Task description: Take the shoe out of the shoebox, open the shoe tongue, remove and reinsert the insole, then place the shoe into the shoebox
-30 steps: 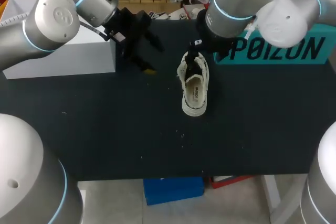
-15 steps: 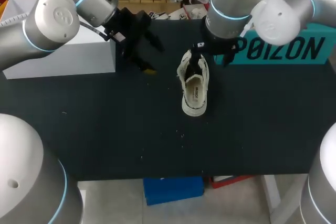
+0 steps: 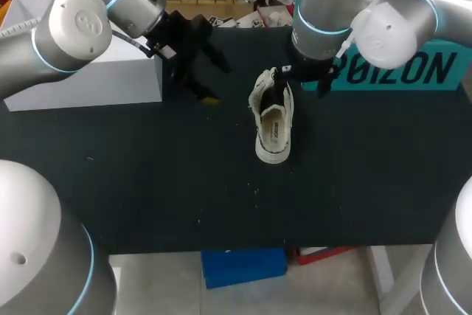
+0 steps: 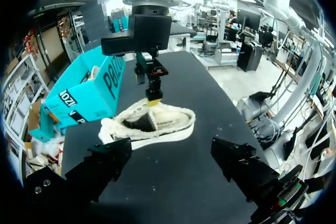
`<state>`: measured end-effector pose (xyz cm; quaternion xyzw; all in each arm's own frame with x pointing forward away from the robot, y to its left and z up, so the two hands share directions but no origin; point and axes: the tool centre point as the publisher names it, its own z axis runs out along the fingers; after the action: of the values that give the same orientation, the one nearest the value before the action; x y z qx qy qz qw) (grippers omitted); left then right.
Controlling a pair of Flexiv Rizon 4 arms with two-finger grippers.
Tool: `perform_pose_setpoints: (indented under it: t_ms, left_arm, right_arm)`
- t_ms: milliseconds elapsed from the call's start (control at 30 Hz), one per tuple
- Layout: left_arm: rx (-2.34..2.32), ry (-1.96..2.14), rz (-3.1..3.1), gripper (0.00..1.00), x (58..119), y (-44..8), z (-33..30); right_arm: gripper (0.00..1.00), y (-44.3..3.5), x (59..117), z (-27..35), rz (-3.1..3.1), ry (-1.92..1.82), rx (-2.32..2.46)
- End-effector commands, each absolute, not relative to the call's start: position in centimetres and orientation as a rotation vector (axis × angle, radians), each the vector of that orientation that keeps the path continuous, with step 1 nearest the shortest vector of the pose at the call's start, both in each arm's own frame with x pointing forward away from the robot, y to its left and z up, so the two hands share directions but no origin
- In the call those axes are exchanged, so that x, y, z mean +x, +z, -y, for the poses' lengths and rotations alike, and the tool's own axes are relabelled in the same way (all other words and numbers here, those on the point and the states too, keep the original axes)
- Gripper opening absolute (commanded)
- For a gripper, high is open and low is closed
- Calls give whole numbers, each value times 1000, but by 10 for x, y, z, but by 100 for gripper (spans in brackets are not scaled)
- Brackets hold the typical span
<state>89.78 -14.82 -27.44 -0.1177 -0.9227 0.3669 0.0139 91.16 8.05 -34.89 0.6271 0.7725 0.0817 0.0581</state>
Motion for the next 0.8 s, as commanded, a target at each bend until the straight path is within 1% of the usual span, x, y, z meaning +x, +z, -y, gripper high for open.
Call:
perform_pose_setpoints:
  t_ms: [33, 433, 800]
  left_arm:
    - [-366, 1138, 2876, 100, 897, -274, 148]
    - [-366, 1138, 2876, 100, 897, -274, 148]
    - [-366, 1138, 2876, 100, 897, -274, 148]
  right_arm:
    - [100, -363, 916, -79, -2345, 234, 1909]
    - [100, -375, 924, -63, -2331, 208, 1911]
    - [100, -391, 925, -69, -2348, 198, 1920]
